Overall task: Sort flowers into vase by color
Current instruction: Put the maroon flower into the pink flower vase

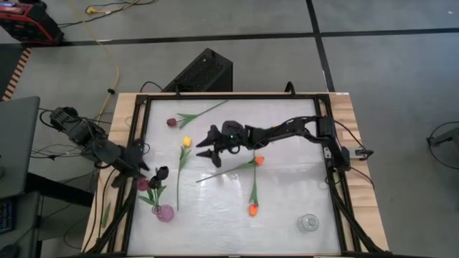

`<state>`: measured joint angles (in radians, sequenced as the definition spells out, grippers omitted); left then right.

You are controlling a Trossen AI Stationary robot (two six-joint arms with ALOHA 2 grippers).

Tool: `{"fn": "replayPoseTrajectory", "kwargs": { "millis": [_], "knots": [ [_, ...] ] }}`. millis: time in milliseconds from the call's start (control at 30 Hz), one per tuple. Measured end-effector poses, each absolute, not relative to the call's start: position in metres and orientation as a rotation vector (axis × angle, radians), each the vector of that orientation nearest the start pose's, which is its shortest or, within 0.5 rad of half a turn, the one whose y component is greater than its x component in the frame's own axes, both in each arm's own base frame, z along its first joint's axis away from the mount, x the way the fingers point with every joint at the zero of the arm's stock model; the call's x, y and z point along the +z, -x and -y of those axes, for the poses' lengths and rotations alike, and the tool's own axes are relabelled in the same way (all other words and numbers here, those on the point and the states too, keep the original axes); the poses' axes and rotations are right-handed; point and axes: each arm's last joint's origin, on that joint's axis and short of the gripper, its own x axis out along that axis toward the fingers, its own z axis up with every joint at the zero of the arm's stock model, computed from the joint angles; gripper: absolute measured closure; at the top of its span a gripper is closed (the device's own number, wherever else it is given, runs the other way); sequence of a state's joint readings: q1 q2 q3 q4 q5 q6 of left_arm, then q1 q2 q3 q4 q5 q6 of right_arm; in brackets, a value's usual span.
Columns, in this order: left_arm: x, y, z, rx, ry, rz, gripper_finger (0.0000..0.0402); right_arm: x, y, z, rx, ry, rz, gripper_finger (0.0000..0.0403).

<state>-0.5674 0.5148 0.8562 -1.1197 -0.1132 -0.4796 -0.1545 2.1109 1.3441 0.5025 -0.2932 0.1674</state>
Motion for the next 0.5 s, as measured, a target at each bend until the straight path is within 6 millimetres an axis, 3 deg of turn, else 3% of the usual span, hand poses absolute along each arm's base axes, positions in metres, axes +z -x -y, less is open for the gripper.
{"fn": "replayPoseTrajectory", "kwargs": {
  "millis": [267, 500],
  "knots": [
    [0.306, -0.068, 0.028, -0.023, -0.048, -0.706, 0.0272, 0.188, -0.459, 0.113, 0.103, -0.16, -0.421, 0.0181],
    [0.31, -0.073, 0.015, 0.215, -0.199, -0.63, 0.0272, 0.211, -0.456, 0.152, 0.097, -0.096, -0.404, 0.019]
  ]
}}
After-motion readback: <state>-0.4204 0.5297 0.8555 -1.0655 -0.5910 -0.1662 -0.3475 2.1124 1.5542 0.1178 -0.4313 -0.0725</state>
